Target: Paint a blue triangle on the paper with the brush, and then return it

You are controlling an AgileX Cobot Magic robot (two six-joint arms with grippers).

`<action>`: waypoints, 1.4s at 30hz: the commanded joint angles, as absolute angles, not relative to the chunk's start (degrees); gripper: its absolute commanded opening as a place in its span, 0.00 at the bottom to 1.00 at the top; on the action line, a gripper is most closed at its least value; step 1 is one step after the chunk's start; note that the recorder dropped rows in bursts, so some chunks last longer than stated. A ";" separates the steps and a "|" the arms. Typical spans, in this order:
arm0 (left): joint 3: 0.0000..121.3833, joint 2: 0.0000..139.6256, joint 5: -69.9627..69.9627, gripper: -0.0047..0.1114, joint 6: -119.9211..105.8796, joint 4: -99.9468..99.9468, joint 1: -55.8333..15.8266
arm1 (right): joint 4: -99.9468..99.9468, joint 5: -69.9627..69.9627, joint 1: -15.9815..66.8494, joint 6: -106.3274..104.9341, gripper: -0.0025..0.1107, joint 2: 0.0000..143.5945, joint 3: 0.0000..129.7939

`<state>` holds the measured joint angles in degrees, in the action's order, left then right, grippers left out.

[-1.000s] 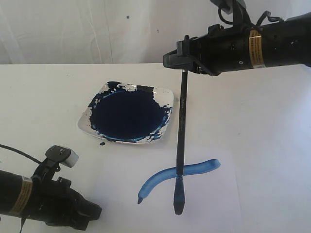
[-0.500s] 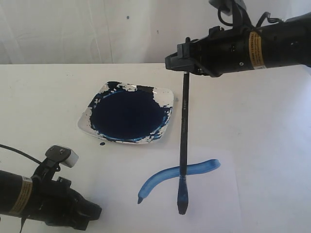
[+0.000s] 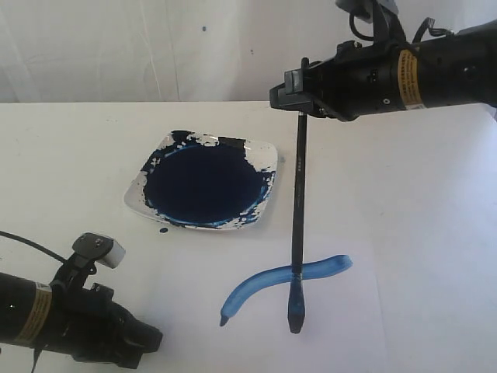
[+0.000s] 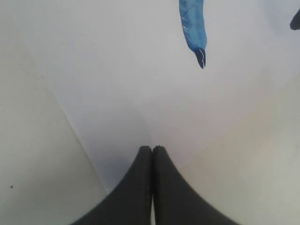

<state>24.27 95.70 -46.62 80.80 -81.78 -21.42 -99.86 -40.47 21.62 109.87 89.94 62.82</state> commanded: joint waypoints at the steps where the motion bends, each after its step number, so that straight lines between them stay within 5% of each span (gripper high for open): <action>1: 24.05 95.69 -44.94 0.04 80.68 -82.70 -21.89 | -99.95 -40.53 19.11 109.03 0.02 89.77 62.80; 20: 24.05 95.69 -44.94 0.04 80.68 -82.70 -21.89 | -99.43 -39.02 16.92 96.80 0.02 85.25 58.26; 32: 24.05 95.69 -44.94 0.04 80.68 -82.70 -21.89 | -69.34 -41.45 16.92 76.21 0.02 80.78 43.51; 42: 24.05 95.69 -44.94 0.04 80.68 -82.70 -21.89 | -70.43 -34.65 16.92 75.01 0.02 80.78 42.61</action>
